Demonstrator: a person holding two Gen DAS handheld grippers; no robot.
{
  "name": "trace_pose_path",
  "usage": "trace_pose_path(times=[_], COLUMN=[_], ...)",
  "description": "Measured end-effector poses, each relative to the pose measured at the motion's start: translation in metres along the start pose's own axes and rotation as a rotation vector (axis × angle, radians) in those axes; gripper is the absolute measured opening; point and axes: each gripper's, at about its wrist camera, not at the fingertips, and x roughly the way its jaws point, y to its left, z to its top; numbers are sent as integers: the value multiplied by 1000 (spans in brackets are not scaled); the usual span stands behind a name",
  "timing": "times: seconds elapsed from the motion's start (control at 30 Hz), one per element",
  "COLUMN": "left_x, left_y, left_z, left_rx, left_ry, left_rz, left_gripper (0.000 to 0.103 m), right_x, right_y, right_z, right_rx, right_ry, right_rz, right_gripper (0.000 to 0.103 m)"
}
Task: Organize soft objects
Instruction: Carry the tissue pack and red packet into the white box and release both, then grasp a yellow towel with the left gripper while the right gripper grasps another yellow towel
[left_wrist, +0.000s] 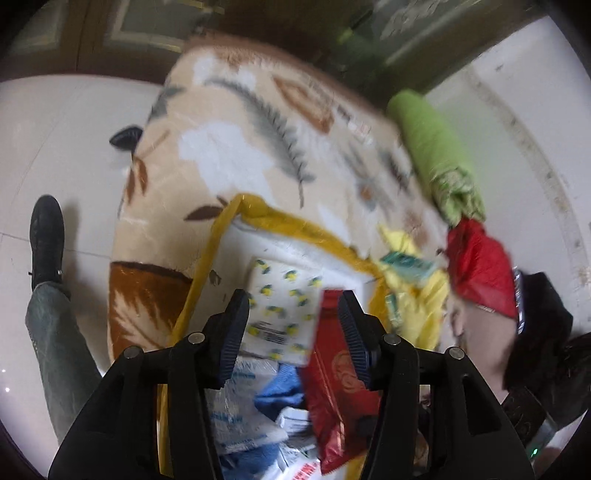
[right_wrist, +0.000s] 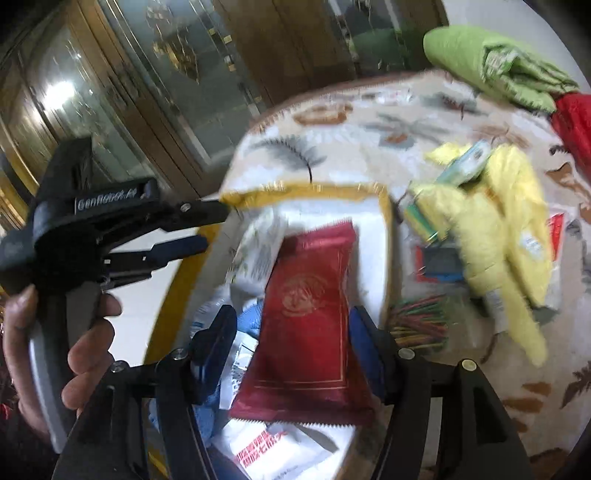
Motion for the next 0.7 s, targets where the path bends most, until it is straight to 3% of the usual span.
trace_pose_path(times=[0.07, 0.27, 0.43, 0.57, 0.7], left_x=[-14, -26, 1, 30, 43], left_y=[-14, -67, -112, -138, -155], left_z=[-13, -78, -120, -136, -139], left_rx=[16, 87, 143, 219, 244], left_ry=[-27, -58, -35, 19, 60], left_rz=[7, 7, 77, 135, 110], left_gripper=[50, 50, 50, 51, 51], right_x=[-23, -67, -80, -88, -96], right_y=[-6, -41, -86, -115, -139], right_z=[-3, -27, -45, -48, -50], right_rx=[-20, -15, 49, 107, 183], right_ry=[-43, -47, -6, 7, 21], right_rz=[22, 38, 14, 29, 58], right_gripper=[64, 64, 64, 64, 64])
